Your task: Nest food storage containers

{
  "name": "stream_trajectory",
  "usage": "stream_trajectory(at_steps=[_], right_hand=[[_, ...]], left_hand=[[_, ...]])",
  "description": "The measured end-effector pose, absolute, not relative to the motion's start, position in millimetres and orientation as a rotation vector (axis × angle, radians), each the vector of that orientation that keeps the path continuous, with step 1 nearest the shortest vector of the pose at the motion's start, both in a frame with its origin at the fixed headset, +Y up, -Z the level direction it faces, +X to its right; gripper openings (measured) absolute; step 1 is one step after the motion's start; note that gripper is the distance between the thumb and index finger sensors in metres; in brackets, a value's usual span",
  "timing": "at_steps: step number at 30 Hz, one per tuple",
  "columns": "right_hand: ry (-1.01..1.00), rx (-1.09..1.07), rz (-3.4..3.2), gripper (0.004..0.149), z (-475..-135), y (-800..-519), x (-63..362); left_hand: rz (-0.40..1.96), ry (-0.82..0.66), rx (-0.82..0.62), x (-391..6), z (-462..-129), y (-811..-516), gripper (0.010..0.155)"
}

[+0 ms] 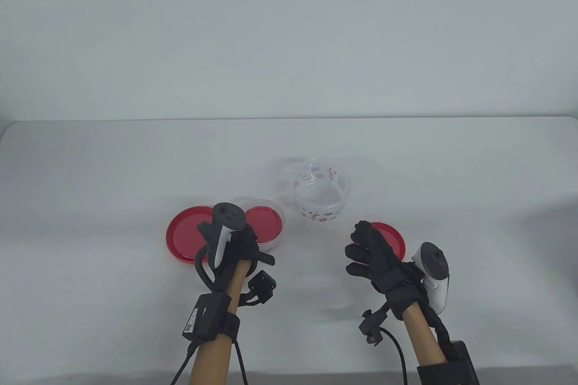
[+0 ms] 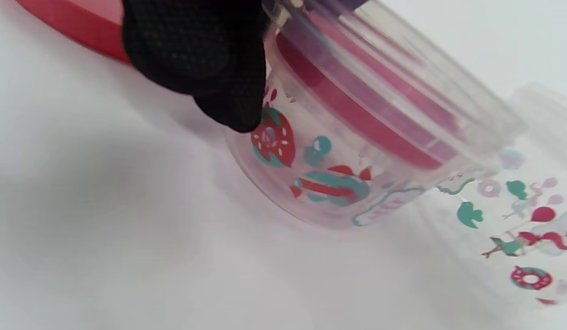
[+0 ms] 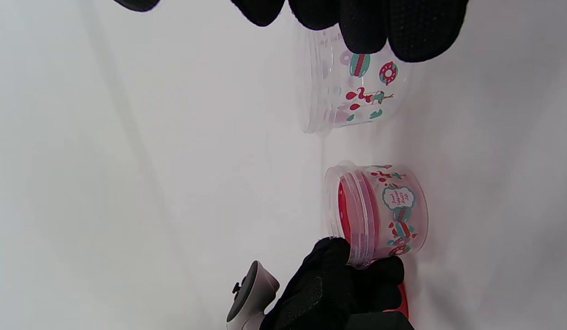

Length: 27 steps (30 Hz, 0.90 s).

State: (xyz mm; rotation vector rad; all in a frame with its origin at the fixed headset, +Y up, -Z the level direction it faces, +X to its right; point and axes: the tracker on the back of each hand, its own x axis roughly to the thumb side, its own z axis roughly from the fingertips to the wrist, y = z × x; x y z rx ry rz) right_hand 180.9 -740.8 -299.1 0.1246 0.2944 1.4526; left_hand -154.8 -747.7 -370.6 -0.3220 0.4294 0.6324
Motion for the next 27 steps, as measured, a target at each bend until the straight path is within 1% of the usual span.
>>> stream_trajectory(at_steps=[4,8,13,16,20,23,27], right_hand=[[0.297,0.13,1.424,0.071,-295,-737,179],[0.255,0.134,1.408,0.07,-286,-728,180],[0.33,0.14,1.422,0.071,-275,-727,180],[0.384,0.197,1.428,0.076,-273,-727,172],[0.441,0.24,1.418,0.078,-270,-730,162],[0.49,0.267,1.437,0.08,-268,-734,159],[0.543,0.317,1.475,0.084,-266,-736,157]], left_hand=[[0.665,0.378,-0.276,-158,-362,-743,0.063],[0.671,0.272,-0.206,-164,-344,-719,0.063],[0.687,0.151,-0.175,-163,-319,-691,0.064],[0.683,0.059,-0.17,-154,-302,-677,0.064],[0.654,-0.063,-0.177,-134,-279,-663,0.064],[0.636,-0.144,-0.209,-116,-266,-661,0.064],[0.631,-0.216,-0.243,-93,-256,-663,0.064]])
